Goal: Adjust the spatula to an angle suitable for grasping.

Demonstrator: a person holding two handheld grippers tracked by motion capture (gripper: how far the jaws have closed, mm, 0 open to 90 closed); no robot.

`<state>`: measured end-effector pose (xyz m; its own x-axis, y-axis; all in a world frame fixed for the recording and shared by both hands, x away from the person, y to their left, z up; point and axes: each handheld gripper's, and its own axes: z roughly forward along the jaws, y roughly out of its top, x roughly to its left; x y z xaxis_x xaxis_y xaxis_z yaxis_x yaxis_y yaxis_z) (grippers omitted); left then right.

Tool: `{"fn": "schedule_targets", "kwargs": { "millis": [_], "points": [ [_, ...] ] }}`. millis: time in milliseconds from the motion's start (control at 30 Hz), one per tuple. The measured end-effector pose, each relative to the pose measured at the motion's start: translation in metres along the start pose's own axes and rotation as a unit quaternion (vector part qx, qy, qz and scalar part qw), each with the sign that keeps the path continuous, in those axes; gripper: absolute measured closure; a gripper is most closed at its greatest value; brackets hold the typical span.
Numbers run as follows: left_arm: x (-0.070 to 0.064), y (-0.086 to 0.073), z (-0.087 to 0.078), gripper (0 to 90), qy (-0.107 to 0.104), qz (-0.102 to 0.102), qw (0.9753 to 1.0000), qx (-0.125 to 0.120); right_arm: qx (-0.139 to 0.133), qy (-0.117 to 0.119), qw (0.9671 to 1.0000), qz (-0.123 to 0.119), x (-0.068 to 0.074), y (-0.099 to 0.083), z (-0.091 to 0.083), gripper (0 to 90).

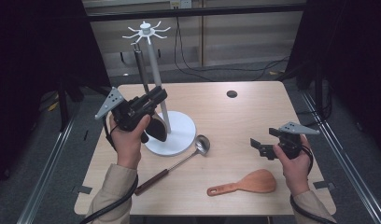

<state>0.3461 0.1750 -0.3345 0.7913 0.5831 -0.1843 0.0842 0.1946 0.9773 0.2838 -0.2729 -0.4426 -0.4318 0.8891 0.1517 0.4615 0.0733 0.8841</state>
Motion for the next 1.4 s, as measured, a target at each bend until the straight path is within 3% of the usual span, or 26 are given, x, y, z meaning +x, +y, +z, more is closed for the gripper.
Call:
{"fn": "schedule_targets", "kwargs": {
  "millis": [267,500,533,633,767,833,867,967,1000,1033,1067,1133,1167,1200,1233,1267,1333,1400],
  "points": [
    [-0.003,-0.023,-0.002,69.0,-0.005,-0.003,0.9995,0.031,0.000,0.001,1.0000,-0.002,0.001,0.001,0.000,7.7],
    [-0.003,-0.043,-0.005,64.9,-0.012,-0.010,0.9976,0.068,0.000,0.001,1.0000,-0.005,0.001,0.001,-0.001,7.7],
    [-0.002,-0.047,-0.007,64.3,-0.011,-0.010,0.9965,0.082,0.000,0.002,1.0000,-0.005,0.001,0.001,0.000,7.7],
    [-0.002,-0.054,-0.008,62.3,-0.008,-0.017,0.9958,0.089,0.003,0.002,1.0000,-0.005,0.001,0.000,0.000,7.7],
    [-0.001,-0.068,-0.009,60.9,-0.011,-0.020,0.9929,0.117,0.005,0.002,1.0000,-0.006,0.002,0.000,0.001,7.7],
    [-0.002,-0.078,-0.010,60.3,-0.011,-0.021,0.9899,0.140,0.004,0.003,1.0000,-0.008,0.002,0.001,0.001,7.7],
    [-0.002,-0.078,-0.010,60.0,-0.011,-0.021,0.9899,0.140,0.004,0.003,1.0000,-0.008,0.002,0.001,0.001,7.7],
    [-0.002,-0.090,-0.011,59.0,-0.022,-0.022,0.9839,0.176,0.008,0.007,0.9999,-0.011,0.005,0.002,0.004,7.7],
    [-0.002,-0.090,-0.011,58.1,-0.022,-0.022,0.9839,0.176,0.008,0.007,0.9999,-0.011,0.005,0.002,0.004,7.7],
    [-0.002,-0.096,-0.011,57.4,-0.021,-0.025,0.9807,0.193,0.010,0.007,0.9998,-0.014,0.006,0.002,0.006,7.7],
    [-0.002,-0.096,-0.011,56.8,-0.021,-0.025,0.9807,0.193,0.011,0.008,0.9998,-0.015,0.006,0.003,0.006,7.7],
    [-0.001,-0.103,-0.013,55.9,-0.024,-0.033,0.9774,0.208,0.009,0.011,0.9998,-0.015,0.007,0.004,0.007,7.7],
    [-0.001,-0.103,-0.013,54.8,-0.024,-0.033,0.9774,0.208,0.009,0.012,0.9998,-0.015,0.007,0.004,0.008,7.7],
    [0.000,-0.108,-0.013,52.4,-0.022,-0.041,0.9743,0.221,0.009,0.013,0.9998,-0.015,0.008,0.004,0.008,7.7],
    [0.000,-0.108,-0.013,50.8,-0.022,-0.041,0.9743,0.221,0.009,0.013,0.9998,-0.015,0.008,0.004,0.008,7.7],
    [0.000,-0.111,-0.014,50.8,-0.017,-0.041,0.9727,0.228,0.009,0.013,0.9998,-0.015,0.008,0.004,0.009,7.7],
    [0.000,-0.115,-0.015,47.9,-0.014,-0.039,0.9694,0.242,0.011,0.015,0.9997,-0.017,0.008,0.004,0.011,7.7],
    [0.001,-0.118,-0.015,45.8,-0.013,-0.037,0.9631,0.266,0.010,0.017,0.9997,-0.016,0.009,0.005,0.012,7.7]
  ]
}}
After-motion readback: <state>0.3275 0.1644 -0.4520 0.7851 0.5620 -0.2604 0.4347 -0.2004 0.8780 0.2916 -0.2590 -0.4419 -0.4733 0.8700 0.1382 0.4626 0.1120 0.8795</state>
